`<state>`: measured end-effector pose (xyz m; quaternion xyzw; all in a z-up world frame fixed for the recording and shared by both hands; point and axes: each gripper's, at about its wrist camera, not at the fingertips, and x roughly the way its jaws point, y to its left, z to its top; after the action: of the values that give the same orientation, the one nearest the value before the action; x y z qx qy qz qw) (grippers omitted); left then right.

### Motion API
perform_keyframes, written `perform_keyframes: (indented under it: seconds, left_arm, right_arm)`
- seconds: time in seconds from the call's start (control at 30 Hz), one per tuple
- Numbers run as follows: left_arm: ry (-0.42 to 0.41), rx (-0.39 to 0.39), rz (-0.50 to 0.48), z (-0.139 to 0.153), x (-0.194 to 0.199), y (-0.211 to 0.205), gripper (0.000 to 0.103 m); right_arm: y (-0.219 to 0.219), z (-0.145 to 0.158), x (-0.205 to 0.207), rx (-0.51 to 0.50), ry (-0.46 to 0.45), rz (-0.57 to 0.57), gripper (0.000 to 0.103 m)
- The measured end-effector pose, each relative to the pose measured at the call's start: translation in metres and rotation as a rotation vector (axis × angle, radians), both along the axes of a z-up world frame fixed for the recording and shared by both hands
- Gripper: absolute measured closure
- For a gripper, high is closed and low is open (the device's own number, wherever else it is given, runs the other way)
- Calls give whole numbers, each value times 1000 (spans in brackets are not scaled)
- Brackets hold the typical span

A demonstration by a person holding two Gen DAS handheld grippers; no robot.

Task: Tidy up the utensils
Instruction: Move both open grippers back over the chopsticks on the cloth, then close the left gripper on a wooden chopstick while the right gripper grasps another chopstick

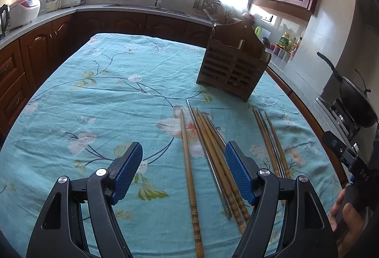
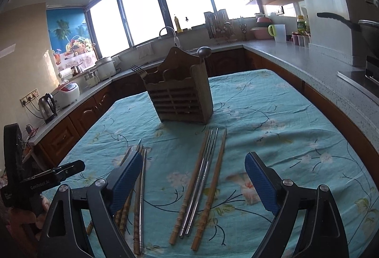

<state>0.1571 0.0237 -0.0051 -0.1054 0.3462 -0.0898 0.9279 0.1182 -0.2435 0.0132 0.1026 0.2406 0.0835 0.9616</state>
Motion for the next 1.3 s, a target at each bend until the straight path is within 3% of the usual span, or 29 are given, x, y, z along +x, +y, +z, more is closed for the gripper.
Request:
perform_keyframes:
  seconds: [0.43,0.5,0.53,0.67,0.9,1.0,1.3]
  left_arm:
    - [87,38,-8,-10,31,-5,30]
    - [111,45,-12,-14,39,-6,32]
    - [122,46,-17,-16,43,-7,38]
    - [183,53,-46,-25,62,-12,58]
    - [244,43,-71,-37,92,-19,69]
    - [250,46,-72,-38,103,-22,71]
    - [280,107,-107,-48,129,-37,91]
  right_arm:
    - [-8,-10,20,44,61,0,13]
    - [-11,-13,26,53,82,-9,14]
    - [-12,-15,31,58,96,-12,15]
    - [-16,-22,48,65,151,-23,32]
    - [-28,-34,98,49,265,-58,63]
    - [-30,-41,121,35,311,-59,70]
    - [-16,-59,159,-87,382,-41,85]
